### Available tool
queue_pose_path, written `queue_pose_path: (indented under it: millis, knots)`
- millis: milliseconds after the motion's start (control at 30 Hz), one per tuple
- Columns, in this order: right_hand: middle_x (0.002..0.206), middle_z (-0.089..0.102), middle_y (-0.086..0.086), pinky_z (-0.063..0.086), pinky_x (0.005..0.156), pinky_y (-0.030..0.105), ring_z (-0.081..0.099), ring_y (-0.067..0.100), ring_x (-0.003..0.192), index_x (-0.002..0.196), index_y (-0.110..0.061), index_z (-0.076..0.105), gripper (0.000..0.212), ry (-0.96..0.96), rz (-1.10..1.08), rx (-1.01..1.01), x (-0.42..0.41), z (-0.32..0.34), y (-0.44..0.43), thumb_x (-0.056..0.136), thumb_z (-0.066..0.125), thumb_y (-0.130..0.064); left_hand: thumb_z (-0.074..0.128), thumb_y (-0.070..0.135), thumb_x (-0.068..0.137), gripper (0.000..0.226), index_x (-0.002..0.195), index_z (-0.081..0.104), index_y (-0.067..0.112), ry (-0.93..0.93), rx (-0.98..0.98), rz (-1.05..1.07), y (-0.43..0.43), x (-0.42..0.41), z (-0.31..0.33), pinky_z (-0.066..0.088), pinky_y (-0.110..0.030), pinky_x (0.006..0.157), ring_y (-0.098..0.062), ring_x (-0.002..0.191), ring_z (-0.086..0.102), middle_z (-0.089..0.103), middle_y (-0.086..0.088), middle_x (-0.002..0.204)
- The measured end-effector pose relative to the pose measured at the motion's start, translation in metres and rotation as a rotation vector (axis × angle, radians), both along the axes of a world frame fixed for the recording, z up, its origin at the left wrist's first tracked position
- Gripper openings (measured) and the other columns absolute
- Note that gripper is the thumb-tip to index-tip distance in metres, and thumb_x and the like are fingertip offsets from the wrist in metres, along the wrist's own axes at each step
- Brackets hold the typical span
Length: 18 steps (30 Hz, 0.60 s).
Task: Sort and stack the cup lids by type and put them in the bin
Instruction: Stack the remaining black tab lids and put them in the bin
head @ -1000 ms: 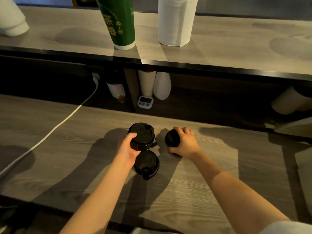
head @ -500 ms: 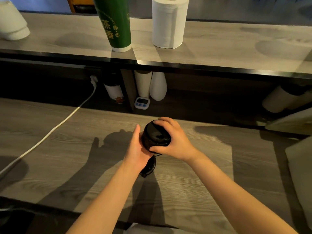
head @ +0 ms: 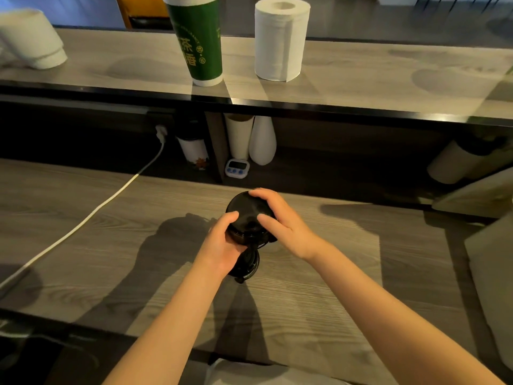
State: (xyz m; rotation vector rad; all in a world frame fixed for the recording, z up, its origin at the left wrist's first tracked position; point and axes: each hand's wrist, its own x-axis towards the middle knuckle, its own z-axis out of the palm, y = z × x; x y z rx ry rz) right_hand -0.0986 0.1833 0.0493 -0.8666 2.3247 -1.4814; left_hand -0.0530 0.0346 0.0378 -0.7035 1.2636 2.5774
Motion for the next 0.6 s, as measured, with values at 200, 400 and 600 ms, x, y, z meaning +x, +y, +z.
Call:
queue_pose_path:
  millis: [200, 400, 600]
  knots:
    - [0.126, 0.055, -0.003, 0.038, 0.097, 0.02, 0.048, 0.005, 0.114, 0.127, -0.017, 0.052, 0.032, -0.152, -0.153, -0.102, 0.003, -0.011, -0.029, 0.098, 0.042, -0.024, 0.064, 0.023, 0.075, 0.046, 0.118, 0.059, 0.006, -0.009, -0.073, 0.135, -0.032, 0.016, -0.001, 0.05, -0.036, 0.081, -0.029, 0.108, 0.061, 0.066, -0.016, 0.114]
    - [0.125, 0.055, 0.003, 0.043, 0.087, 0.025, 0.055, 0.02, 0.111, 0.12, -0.015, 0.054, 0.026, -0.122, -0.303, 0.345, 0.008, -0.069, -0.032, 0.094, 0.052, -0.017, 0.05, 0.012, 0.091, 0.028, 0.118, 0.056, 0.007, -0.066, 0.005, 0.383, -0.08, 0.039, -0.018, 0.047, -0.045, 0.09, -0.033, 0.114, 0.056, 0.058, -0.017, 0.123]
    - [0.159, 0.0, 0.008, 0.016, 0.116, 0.047, 0.009, 0.032, 0.144, 0.15, -0.03, 0.004, 0.097, 0.035, 0.132, 0.8, 0.031, -0.1, -0.044, 0.079, 0.063, -0.056, 0.053, 0.011, 0.089, 0.042, 0.13, 0.046, 0.004, -0.17, 0.02, 0.518, -0.097, 0.055, -0.028, 0.051, -0.04, 0.069, -0.032, 0.106, 0.058, 0.055, -0.018, 0.125]
